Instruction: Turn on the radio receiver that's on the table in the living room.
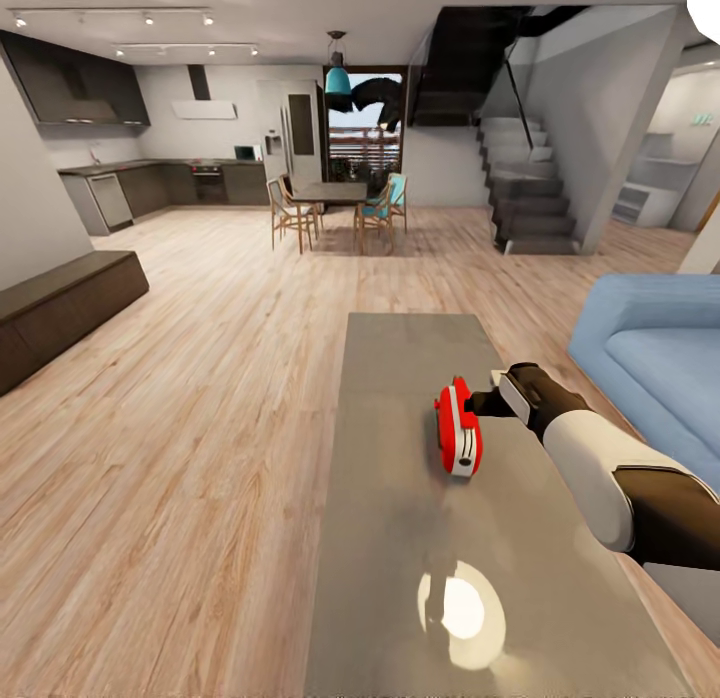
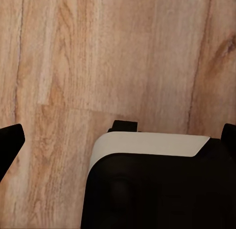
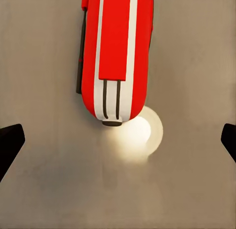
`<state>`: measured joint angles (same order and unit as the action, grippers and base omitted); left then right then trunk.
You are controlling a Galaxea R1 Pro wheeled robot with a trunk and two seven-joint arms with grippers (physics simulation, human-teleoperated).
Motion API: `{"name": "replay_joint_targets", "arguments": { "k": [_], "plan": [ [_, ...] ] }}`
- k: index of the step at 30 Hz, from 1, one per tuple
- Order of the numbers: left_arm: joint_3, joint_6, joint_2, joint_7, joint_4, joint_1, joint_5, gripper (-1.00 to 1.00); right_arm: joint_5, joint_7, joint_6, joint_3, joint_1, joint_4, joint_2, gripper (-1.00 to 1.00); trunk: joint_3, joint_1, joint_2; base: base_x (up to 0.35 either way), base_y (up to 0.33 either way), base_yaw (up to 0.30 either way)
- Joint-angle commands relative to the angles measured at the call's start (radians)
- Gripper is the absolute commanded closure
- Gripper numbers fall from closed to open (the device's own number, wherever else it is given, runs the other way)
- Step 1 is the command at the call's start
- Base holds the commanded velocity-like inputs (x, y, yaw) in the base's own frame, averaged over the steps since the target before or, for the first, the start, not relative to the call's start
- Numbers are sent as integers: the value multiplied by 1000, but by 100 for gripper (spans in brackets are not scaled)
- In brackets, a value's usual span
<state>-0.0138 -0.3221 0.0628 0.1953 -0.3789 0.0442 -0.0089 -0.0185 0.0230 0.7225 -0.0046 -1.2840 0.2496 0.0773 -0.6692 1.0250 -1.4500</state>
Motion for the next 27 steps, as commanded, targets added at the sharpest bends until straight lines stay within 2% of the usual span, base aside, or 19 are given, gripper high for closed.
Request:
{"name": "replay_joint_targets", "arguments": {
  "k": [1, 21, 27],
  "plan": [
    [0, 0, 0, 0, 0, 0, 0, -100, 0, 0, 0, 0, 0, 0, 0, -100, -2, 0, 0, 0, 0, 0],
    [0, 1, 0, 0, 0, 0, 0, -100, 2, 0, -6, 2, 0, 20, -2, -100, -31, 0, 0, 0, 0, 0],
    [0, 1, 0, 0, 0, 0, 0, -100, 2, 0, -71, 4, 0, 34, -2, -100, -32, 0, 0, 0, 0, 0]
  ]
}}
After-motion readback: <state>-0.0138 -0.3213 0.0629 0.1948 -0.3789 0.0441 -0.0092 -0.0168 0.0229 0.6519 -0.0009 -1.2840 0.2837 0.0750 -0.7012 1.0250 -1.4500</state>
